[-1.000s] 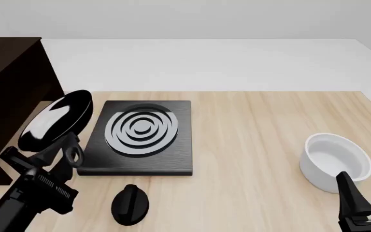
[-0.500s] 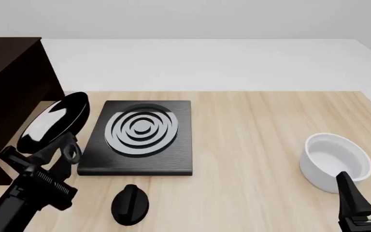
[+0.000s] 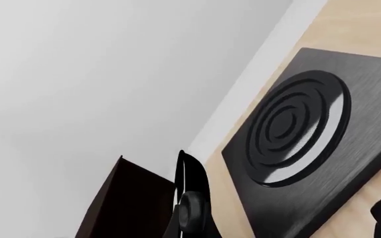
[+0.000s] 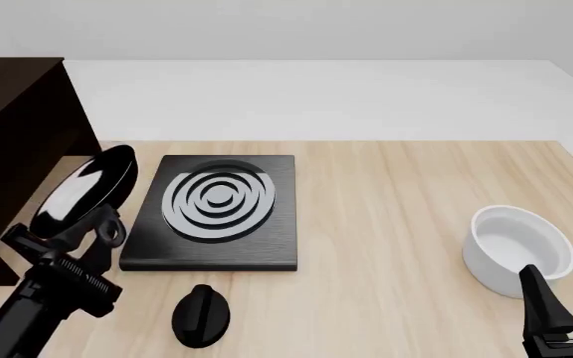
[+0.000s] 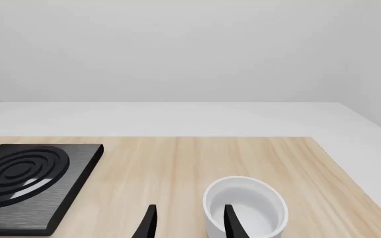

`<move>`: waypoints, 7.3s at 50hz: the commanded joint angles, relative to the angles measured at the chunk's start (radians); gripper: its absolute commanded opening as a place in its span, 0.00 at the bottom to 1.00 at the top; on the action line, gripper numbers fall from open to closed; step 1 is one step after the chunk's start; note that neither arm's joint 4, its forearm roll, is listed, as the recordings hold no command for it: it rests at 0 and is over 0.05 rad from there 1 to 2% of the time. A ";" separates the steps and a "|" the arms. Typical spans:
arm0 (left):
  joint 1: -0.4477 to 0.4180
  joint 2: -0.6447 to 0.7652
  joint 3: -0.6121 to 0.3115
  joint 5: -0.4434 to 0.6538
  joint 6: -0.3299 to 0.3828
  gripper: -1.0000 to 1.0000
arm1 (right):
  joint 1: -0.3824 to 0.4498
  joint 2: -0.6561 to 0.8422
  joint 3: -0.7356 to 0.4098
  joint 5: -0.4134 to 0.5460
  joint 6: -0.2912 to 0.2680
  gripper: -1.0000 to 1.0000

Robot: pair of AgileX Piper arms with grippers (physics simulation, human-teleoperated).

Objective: Put the frying pan under the cabinet shelf.

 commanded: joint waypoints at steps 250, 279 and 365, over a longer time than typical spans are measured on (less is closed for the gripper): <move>0.313 0.519 -0.270 -0.162 -0.022 0.00 | 0.000 0.000 0.000 0.000 0.000 1.00; 0.347 0.564 -0.297 -0.162 -0.018 0.00 | 0.000 0.000 0.000 0.000 0.000 1.00; 0.385 0.746 -0.396 -0.162 0.046 0.00 | 0.000 0.000 0.000 0.000 0.000 1.00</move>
